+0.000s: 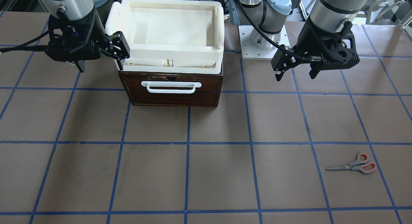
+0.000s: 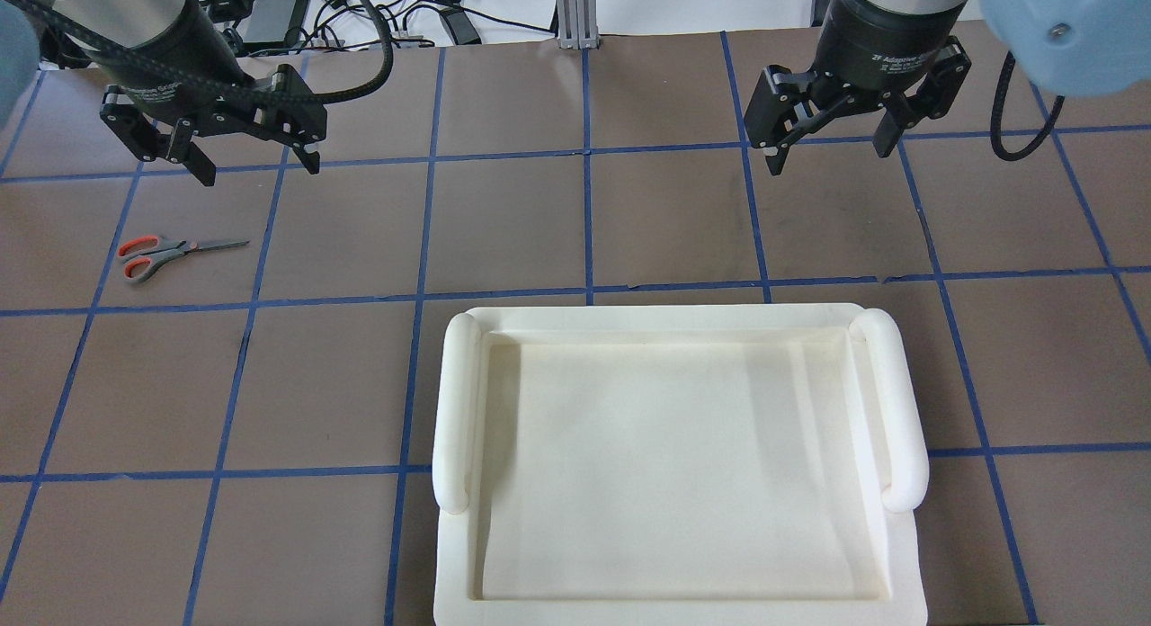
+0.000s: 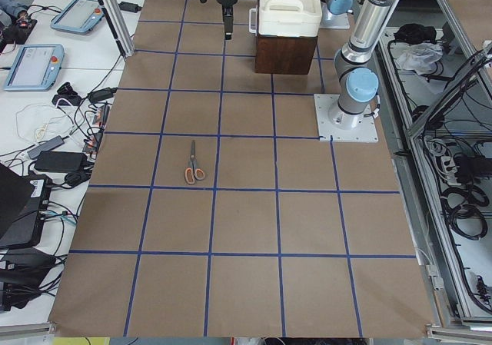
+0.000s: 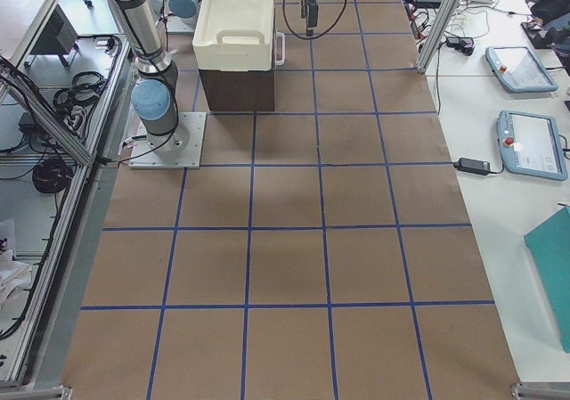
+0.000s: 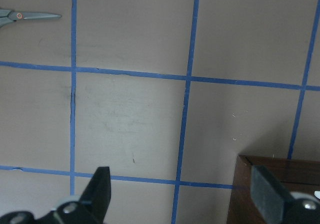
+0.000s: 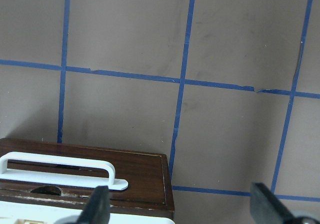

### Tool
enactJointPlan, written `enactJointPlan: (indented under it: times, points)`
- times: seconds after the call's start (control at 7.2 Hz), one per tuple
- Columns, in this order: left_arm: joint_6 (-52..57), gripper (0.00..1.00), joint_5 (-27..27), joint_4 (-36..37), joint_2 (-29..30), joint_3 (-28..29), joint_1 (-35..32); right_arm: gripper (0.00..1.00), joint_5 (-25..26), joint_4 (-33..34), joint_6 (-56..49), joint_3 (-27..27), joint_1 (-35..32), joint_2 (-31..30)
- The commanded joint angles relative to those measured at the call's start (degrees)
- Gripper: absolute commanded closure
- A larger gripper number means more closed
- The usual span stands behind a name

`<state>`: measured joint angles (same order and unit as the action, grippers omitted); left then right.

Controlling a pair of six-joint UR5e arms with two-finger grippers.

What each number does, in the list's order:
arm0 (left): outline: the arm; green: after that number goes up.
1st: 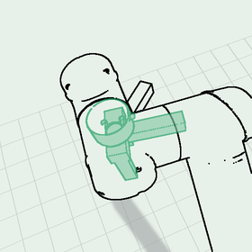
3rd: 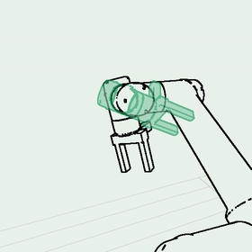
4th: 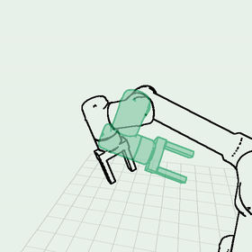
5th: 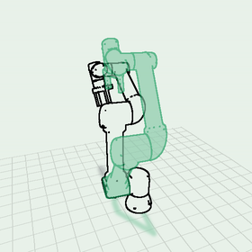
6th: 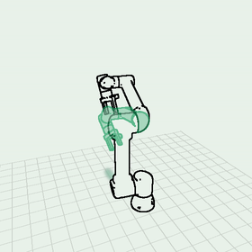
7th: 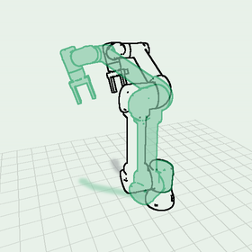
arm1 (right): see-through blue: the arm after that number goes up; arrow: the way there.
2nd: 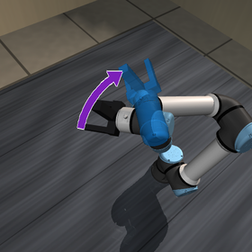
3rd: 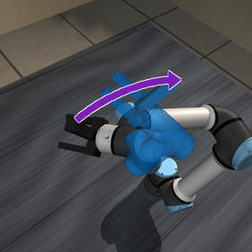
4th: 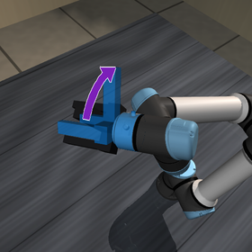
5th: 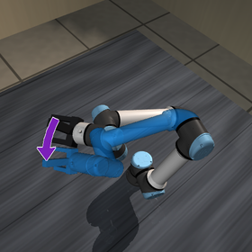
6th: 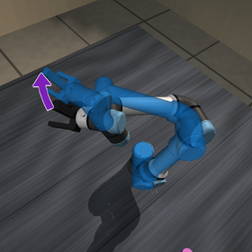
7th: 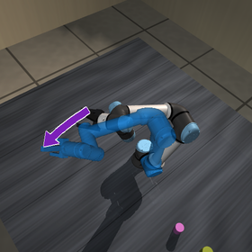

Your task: Place scissors in drawer with both arms

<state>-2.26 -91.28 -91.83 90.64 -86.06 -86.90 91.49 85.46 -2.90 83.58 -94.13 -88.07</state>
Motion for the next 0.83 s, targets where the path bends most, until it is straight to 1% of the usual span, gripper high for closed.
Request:
enactJointPlan:
  times: [0.0,0.14,0.28,0.42,0.56,0.69]
  points:
    - [1.28,0.0,-0.13,0.68,0.15,-0.42,-0.02,0.0,0.0,0.14,0.0,0.0,0.0,0.0]
    - [2.07,0.0,-0.56,0.42,-0.46,-0.69,0.07,0.0,-0.87,0.4,0.0,0.0,0.0,-0.44]
    - [5.56,0.0,-0.56,0.68,-0.12,-0.6,0.94,0.0,-1.14,1.1,0.35,0.0,-0.09,-0.27]
    - [22.39,0.0,-0.56,3.73,1.1,-0.69,3.38,0.0,-0.97,2.67,1.05,0.09,0.0,-0.09]
    - [36.92,0.0,0.05,5.32,2.51,-0.6,9.76,0.0,-0.62,3.82,1.75,0.09,0.0,-0.09]
    - [47.59,0.0,-0.12,5.43,4.09,-0.6,14.09,0.0,-0.01,4.96,2.8,0.17,0.43,0.43]
